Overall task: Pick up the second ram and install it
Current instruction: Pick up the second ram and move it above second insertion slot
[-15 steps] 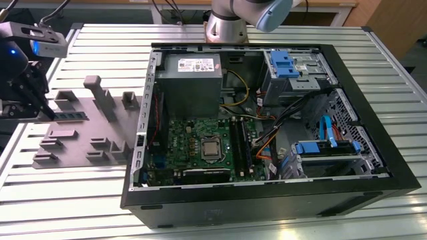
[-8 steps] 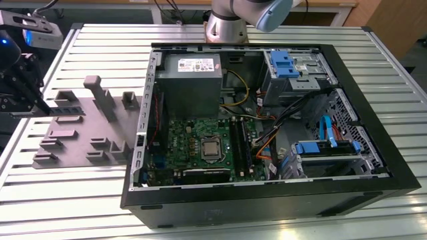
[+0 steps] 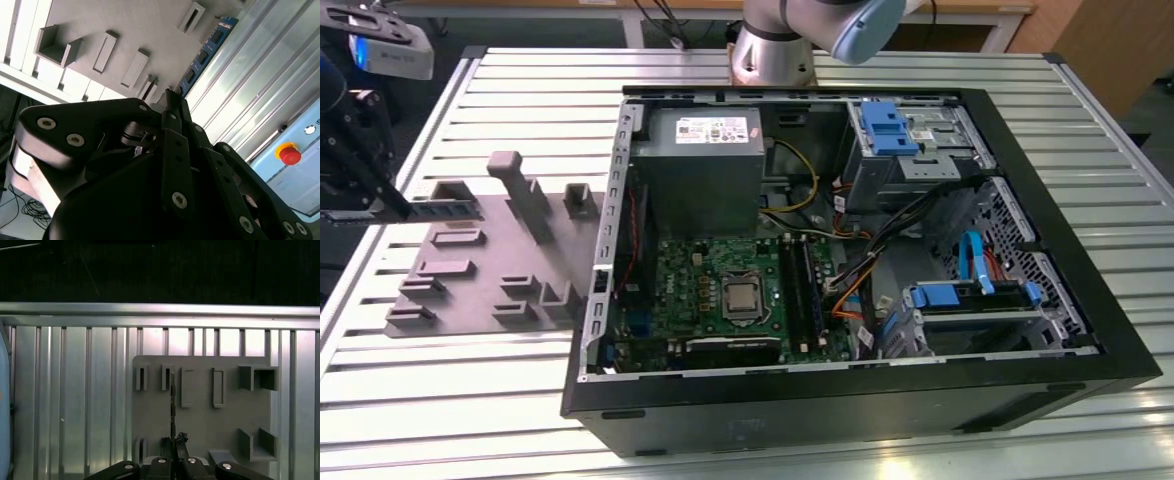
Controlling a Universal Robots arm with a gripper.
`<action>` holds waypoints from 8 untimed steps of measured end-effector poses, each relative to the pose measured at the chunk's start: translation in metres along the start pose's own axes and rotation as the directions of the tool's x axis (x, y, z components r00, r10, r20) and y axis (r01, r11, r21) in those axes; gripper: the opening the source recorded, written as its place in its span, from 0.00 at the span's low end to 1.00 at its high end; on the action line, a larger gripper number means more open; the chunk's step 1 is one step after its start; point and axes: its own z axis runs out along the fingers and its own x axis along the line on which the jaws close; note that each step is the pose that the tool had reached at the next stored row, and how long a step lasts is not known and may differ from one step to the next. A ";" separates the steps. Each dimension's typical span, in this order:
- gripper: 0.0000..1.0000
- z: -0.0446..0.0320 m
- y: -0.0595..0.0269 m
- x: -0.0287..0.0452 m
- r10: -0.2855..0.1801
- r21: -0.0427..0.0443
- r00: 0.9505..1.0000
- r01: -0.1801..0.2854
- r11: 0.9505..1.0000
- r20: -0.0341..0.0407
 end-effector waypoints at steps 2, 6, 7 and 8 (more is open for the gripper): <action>0.14 -0.0040 0.0000 0.0000 0.000 0.000 1.000 0.000 1.000 0.000; 0.14 -0.0122 -0.0001 0.0000 0.000 0.000 1.000 0.000 1.000 0.000; 0.14 -0.0145 -0.0001 0.0000 0.000 0.000 1.000 0.000 1.000 0.000; 0.14 -0.0164 -0.0001 -0.0001 0.000 0.000 1.000 0.000 1.000 0.000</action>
